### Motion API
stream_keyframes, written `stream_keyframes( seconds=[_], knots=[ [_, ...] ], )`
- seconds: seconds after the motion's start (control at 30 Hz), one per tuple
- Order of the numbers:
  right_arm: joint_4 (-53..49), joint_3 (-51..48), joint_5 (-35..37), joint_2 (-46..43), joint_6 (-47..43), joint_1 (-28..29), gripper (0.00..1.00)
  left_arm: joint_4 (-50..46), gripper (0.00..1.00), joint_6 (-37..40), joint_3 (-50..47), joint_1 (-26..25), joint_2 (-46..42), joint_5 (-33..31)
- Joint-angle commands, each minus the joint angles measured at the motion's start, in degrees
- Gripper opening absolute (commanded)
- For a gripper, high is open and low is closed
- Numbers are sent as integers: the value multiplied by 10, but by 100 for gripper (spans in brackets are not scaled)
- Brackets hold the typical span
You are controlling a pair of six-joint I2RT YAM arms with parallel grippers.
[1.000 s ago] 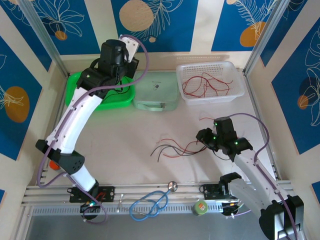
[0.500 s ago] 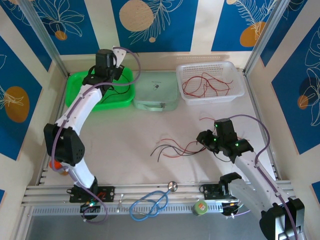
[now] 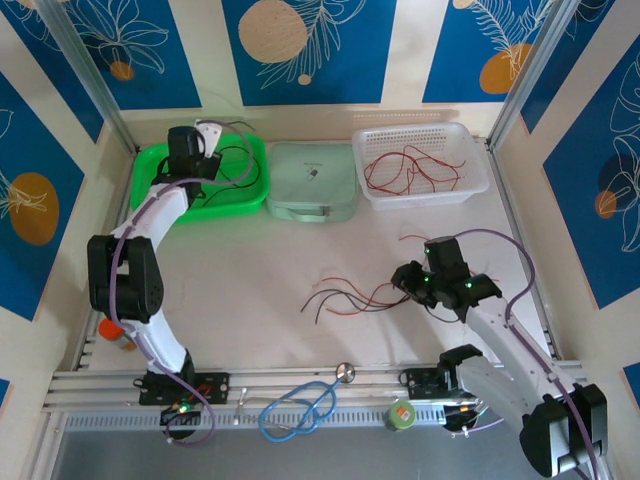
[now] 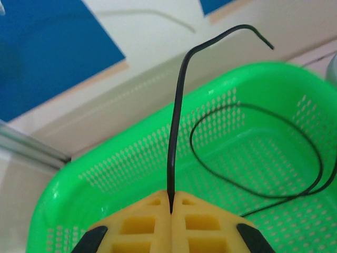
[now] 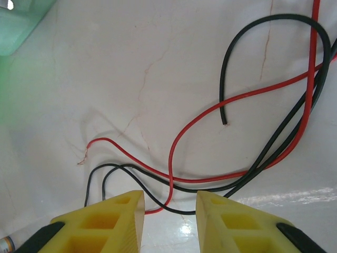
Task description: Untangle the cables
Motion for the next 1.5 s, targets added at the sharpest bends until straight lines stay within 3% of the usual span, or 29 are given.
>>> stream_keyframes(
  seconds=[0.0, 0.23, 0.53, 0.6, 0.77, 0.9, 1.23, 1.37, 1.47],
  knots=[
    [8, 17, 2, 9, 8, 11, 32, 19, 0, -21, -25, 9, -14, 15],
    [13, 20, 7, 20, 9, 26, 32, 3, 0, -30, -50, 10, 10, -19],
    [-2, 24, 14, 9, 6, 30, 33, -162, 0, -78, 86, 10, 110, 13],
    [-7, 25, 16, 7, 5, 32, 33, -176, 9, -90, 100, 10, 116, 26],
    [-12, 27, 22, 12, 3, 35, 35, -196, 45, -113, 114, 10, 102, 62],
    [-18, 28, 25, 21, 5, 37, 36, -213, 59, -136, 127, 10, 74, 108],
    [-72, 59, 63, 82, 6, 31, 39, -246, 74, -205, 145, -1, -47, 227],
    [-76, 86, 53, 140, -6, 27, 40, -284, 76, -215, 142, -32, -96, 226],
    [-68, 102, 43, 189, 3, 40, 41, -326, 78, -217, 137, -71, -127, 191]
  ],
)
